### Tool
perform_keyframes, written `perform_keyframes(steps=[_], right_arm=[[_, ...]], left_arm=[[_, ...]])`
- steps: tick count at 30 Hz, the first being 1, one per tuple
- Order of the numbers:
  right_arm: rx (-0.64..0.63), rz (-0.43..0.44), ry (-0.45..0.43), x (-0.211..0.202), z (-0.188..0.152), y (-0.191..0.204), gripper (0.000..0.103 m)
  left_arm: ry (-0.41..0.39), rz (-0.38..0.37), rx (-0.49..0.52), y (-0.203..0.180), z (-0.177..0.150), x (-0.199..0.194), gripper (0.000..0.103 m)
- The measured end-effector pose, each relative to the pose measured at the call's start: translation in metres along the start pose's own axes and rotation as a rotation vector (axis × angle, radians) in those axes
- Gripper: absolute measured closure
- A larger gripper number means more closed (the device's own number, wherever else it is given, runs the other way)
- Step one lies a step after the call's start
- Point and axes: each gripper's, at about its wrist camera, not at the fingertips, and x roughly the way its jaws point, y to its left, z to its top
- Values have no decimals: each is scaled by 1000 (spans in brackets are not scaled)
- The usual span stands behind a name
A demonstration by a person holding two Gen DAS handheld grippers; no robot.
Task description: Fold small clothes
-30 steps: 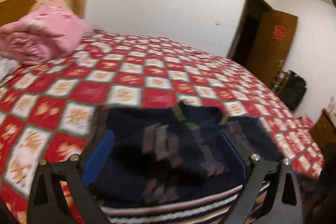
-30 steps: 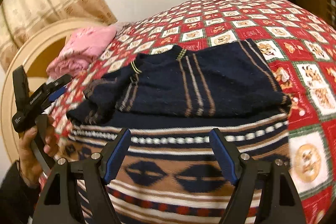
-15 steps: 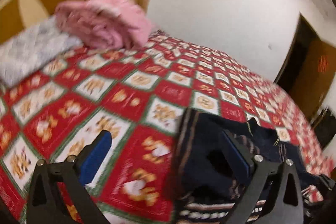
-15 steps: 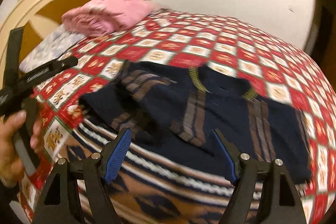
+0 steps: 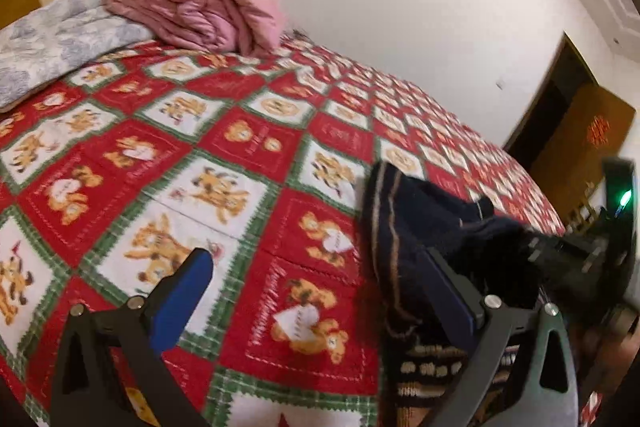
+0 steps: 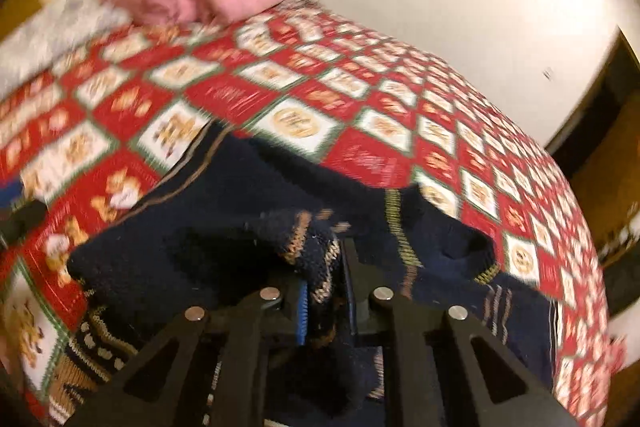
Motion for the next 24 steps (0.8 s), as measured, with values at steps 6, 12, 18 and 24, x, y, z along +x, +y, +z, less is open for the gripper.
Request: perform_keyframes(steps=[6, 12, 18, 24], right_arm=[[351, 140, -51, -23, -26, -93, 91], [735, 111, 41, 3, -99, -181, 54], [819, 51, 48, -1, -142, -222, 37], [662, 79, 25, -8, -114, -204, 37]], left_arm=[[32, -11, 31, -6, -3, 6, 0], [64, -49, 10, -1, -6, 10, 0], [58, -60, 12, -2, -7, 9, 0], [46, -49, 62, -11, -9, 7, 0]])
